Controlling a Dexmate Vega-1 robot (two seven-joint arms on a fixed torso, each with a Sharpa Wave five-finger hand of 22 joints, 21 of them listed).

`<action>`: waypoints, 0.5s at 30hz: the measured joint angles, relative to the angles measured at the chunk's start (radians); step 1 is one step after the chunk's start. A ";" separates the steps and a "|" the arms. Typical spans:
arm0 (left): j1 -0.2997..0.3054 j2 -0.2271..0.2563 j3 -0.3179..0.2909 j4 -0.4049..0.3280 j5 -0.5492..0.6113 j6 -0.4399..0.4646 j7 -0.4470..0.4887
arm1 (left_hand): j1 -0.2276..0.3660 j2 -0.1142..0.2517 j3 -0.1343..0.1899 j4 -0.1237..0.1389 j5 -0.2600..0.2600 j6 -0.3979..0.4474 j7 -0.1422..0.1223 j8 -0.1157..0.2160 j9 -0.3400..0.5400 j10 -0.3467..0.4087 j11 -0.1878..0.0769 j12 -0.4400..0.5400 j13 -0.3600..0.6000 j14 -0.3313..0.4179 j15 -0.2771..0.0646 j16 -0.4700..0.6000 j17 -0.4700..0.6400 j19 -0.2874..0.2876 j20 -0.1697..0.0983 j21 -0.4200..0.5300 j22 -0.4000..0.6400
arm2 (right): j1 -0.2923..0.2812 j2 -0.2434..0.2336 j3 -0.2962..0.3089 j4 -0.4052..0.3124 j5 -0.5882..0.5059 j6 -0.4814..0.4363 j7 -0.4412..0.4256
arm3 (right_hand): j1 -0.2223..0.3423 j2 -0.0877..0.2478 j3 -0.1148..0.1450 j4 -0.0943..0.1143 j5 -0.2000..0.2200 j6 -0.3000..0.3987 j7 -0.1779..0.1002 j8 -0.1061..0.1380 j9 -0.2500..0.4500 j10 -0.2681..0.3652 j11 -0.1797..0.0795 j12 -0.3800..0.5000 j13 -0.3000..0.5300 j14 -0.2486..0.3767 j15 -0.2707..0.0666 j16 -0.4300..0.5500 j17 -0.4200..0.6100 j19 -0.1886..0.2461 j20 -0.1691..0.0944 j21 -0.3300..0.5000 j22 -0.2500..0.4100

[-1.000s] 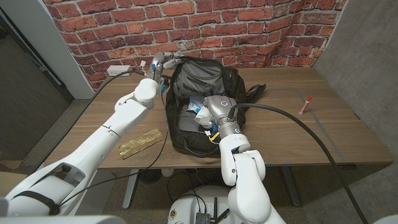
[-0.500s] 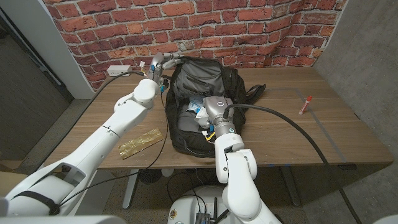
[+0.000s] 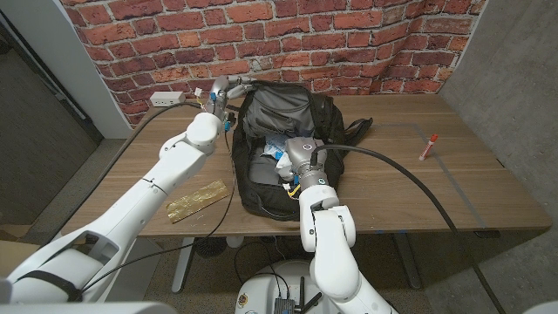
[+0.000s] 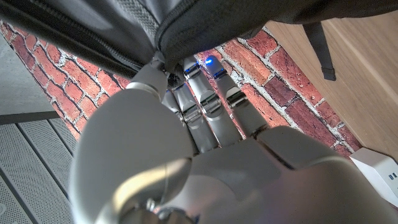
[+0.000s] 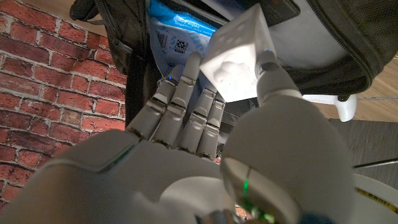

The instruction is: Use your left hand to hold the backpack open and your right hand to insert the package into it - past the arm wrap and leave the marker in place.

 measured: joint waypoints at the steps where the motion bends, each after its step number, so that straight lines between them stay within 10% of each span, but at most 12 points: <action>1: 0.001 0.000 0.000 -0.002 0.000 0.000 0.000 | 0.000 0.000 0.000 0.000 0.000 0.000 0.000 0.000 0.000 0.000 0.000 0.000 0.000 0.000 0.000 0.000 0.000 0.000 0.000 0.000 0.000 | 0.000 0.000 0.000 0.000 0.000 0.000 0.005 | 0.000 0.000 0.000 0.000 0.000 -0.004 0.002 -0.001 0.000 -0.002 -0.002 -0.004 0.000 -0.002 0.002 -0.004 0.000 -0.005 0.001 0.000 0.000; 15: 0.017 -0.004 -0.001 -0.024 -0.003 0.011 0.023 | 0.001 -0.001 0.000 0.000 0.000 0.000 0.000 0.000 0.000 0.001 0.000 0.004 0.000 0.000 0.000 0.005 0.000 0.000 0.000 0.000 0.000 | 0.016 -0.010 0.013 0.006 0.002 0.001 0.087 | 0.026 0.010 -0.014 0.008 -0.005 -0.059 0.004 -0.025 0.001 -0.038 -0.009 -0.042 -0.007 -0.064 0.018 -0.045 -0.010 -0.030 0.004 -0.008 0.000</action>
